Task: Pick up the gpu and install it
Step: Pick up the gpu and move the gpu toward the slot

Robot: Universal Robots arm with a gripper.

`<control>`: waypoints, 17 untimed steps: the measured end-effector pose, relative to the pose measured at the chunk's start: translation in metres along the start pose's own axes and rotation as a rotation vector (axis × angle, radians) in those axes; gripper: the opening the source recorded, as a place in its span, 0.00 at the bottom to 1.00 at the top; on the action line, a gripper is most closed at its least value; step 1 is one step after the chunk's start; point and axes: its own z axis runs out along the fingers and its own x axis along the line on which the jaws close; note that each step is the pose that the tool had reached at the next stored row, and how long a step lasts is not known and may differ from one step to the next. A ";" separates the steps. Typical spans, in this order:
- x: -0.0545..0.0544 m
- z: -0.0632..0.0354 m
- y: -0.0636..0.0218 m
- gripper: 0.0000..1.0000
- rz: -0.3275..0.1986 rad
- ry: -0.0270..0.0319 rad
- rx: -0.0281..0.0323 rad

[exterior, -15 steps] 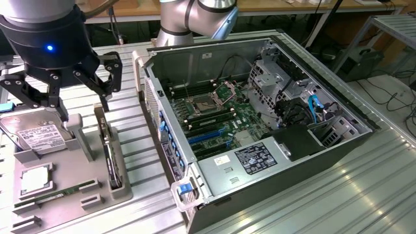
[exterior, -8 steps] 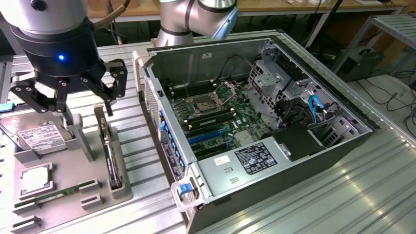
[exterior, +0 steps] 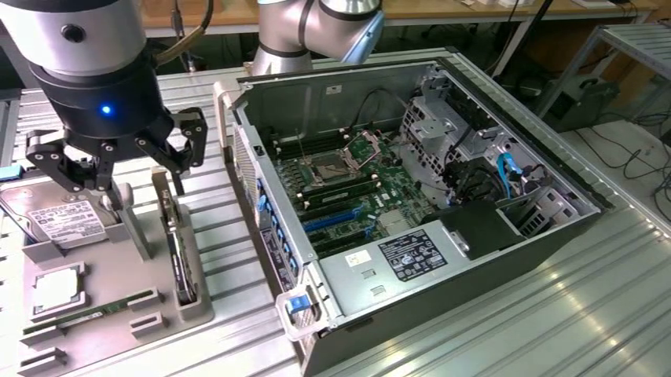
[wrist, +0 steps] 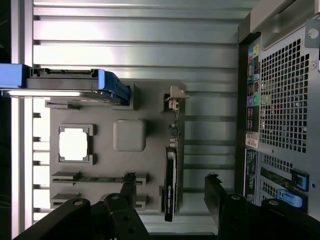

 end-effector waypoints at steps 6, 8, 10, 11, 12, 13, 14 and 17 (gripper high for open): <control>0.000 0.0102 -0.0025 0.66 0.008 -0.0007 0.0000; 0.000 0.0138 -0.0028 0.66 0.010 -0.0009 0.0001; 0.000 0.0175 -0.0030 0.66 0.010 -0.0009 0.0001; 0.000 0.0193 -0.0032 0.66 0.010 -0.0010 0.0000; 0.000 0.0210 -0.0037 0.66 0.009 -0.0011 0.0000; 0.000 0.0229 -0.0043 0.66 0.009 -0.0010 0.0000; 0.000 0.0247 -0.0049 0.66 0.009 -0.0010 0.0001; 0.000 0.0300 -0.0065 0.66 0.009 -0.0011 0.0000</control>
